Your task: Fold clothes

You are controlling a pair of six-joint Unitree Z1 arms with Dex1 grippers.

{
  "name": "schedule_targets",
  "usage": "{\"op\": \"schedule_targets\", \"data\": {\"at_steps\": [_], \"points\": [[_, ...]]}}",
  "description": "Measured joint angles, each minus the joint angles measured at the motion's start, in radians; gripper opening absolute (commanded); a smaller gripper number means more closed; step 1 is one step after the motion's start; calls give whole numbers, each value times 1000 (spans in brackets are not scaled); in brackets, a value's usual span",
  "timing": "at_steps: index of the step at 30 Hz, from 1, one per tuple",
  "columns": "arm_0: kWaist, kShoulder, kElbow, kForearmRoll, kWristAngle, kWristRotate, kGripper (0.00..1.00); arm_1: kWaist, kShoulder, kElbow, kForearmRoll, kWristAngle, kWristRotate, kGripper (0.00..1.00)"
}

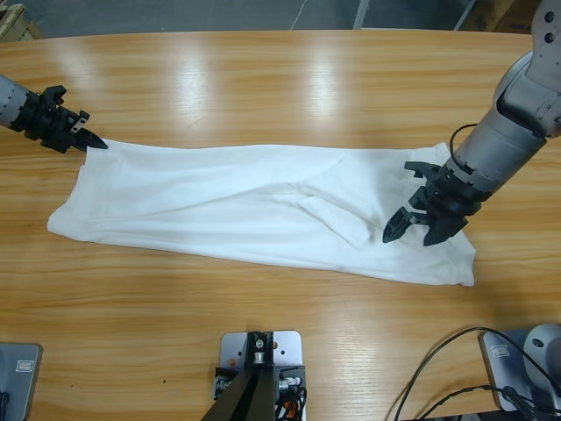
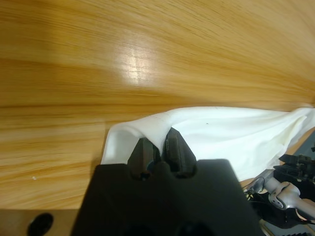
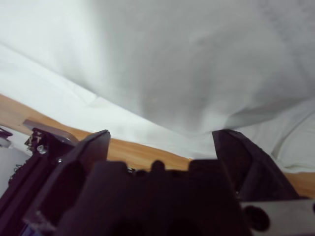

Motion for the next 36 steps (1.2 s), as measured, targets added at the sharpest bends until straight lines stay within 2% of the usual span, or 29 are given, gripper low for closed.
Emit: {"op": "schedule_targets", "data": {"at_steps": [2,4,23,36], "points": [[0,0,0,0,0,1,0,0,0,0,-4,-7,2,307],[0,0,0,0,0,2,0,0,0,2,-5,-16,2,0],[0,0,0,0,0,11,0,13,-1,8,-9,-67,2,0],[0,0,0,3,0,12,0,3,-58,26,-9,-81,35,0]]}}
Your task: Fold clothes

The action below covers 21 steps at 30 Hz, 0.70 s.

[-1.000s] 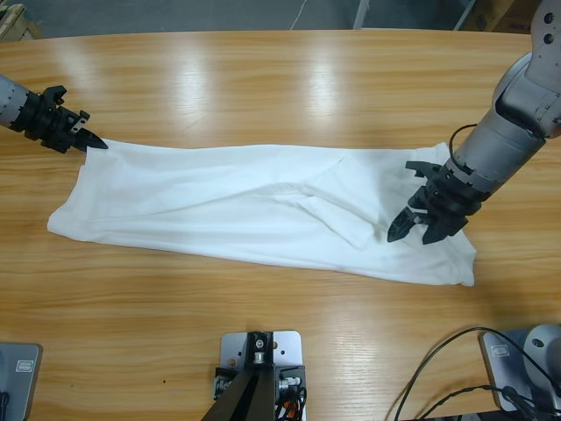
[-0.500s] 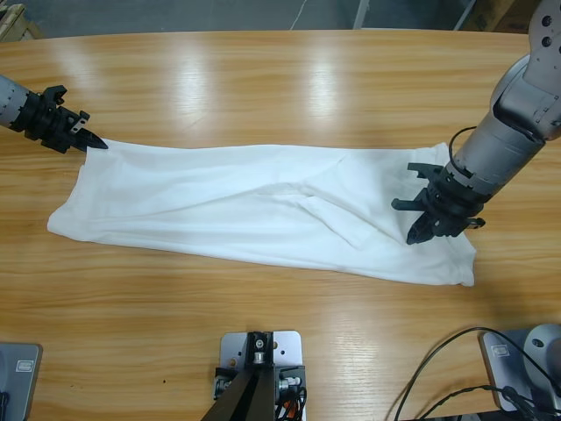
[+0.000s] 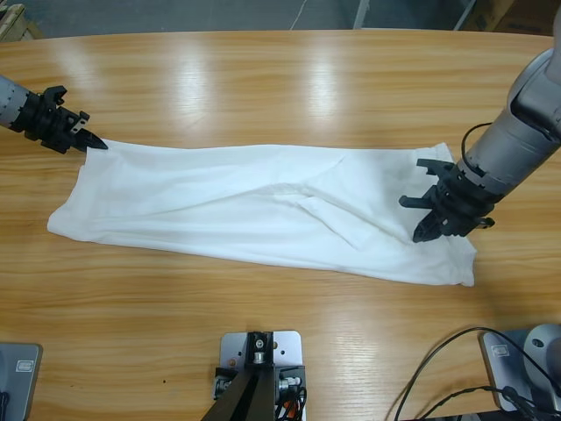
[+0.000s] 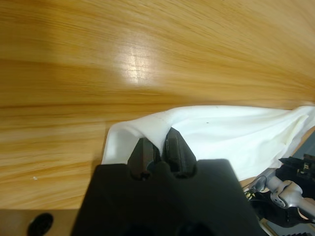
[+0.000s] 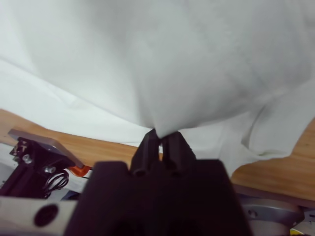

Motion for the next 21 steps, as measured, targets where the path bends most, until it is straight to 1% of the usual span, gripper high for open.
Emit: {"op": "schedule_targets", "data": {"at_steps": [7,21], "points": [[0,0,0,0,0,0,0,-45,-6,15,7,-41,46,0],[0,0,0,0,0,0,0,-87,-34,32,7,-57,77,0]]}}
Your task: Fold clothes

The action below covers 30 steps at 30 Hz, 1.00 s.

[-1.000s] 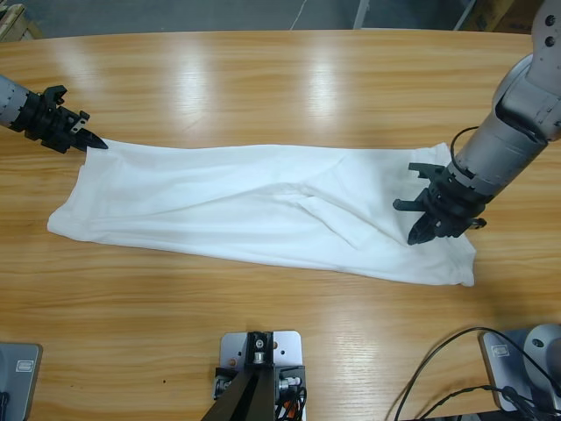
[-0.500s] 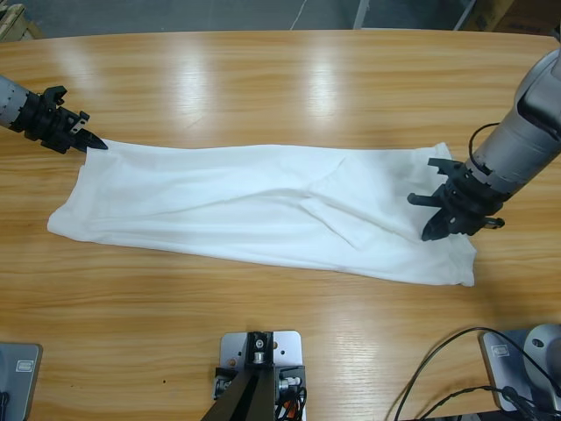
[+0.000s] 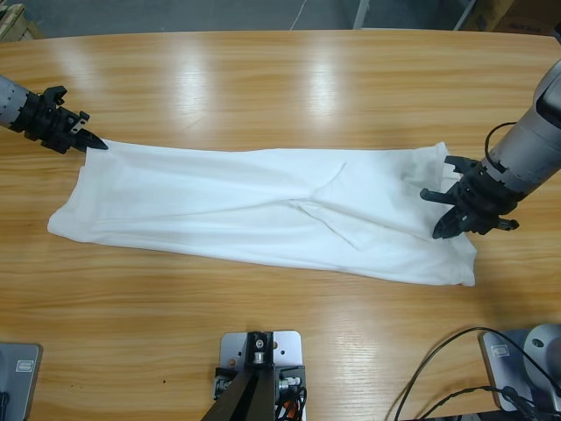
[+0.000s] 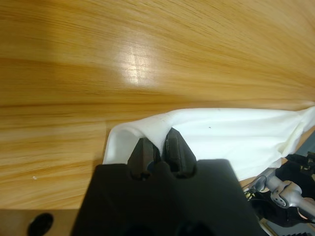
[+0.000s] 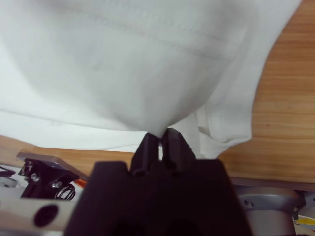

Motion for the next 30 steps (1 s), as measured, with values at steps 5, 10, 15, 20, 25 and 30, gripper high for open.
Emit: {"op": "schedule_targets", "data": {"at_steps": [5,10,15,20,25,30], "points": [[0,0,0,0,0,0,0,-1,1,1,0,-1,3,0],[3,7,-20,1,0,0,0,0,14,1,0,-1,3,0],[23,8,-55,13,0,0,0,18,27,2,0,2,3,0],[31,14,-120,50,0,0,0,35,28,13,0,2,3,0],[31,34,-125,61,0,0,0,38,28,16,0,2,3,307],[35,52,-125,69,-15,17,865,39,61,8,1,40,-6,1000]]}}
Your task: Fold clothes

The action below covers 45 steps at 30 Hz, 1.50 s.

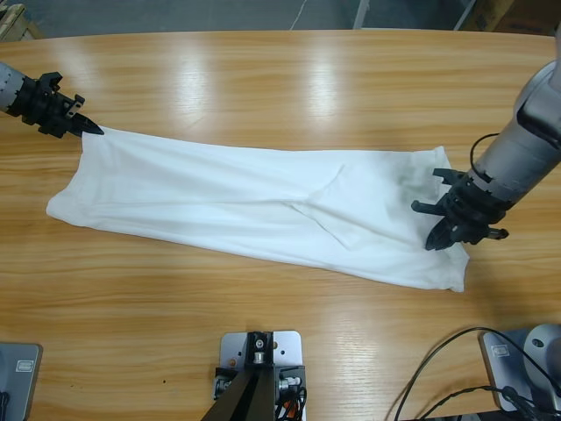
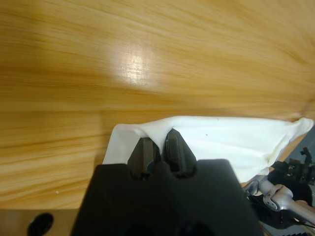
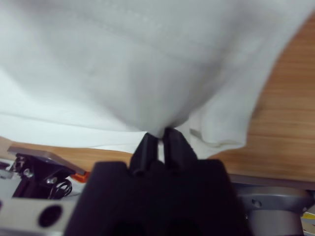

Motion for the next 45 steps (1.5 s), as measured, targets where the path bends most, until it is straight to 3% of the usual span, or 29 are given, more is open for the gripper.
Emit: {"op": "schedule_targets", "data": {"at_steps": [2,17,22,29,45], "points": [[2,0,0,9,-6,11,952,18,8,-10,0,12,-20,1000],[-4,-179,65,-62,-46,71,954,137,-54,-142,93,-33,-91,1000],[-46,-197,102,-73,-101,87,954,279,-60,-306,46,24,-157,1000],[-163,-244,146,-77,-52,93,954,423,156,-748,230,49,-278,996],[-173,-244,162,-81,-43,93,954,446,514,-1215,512,32,-387,991]]}}
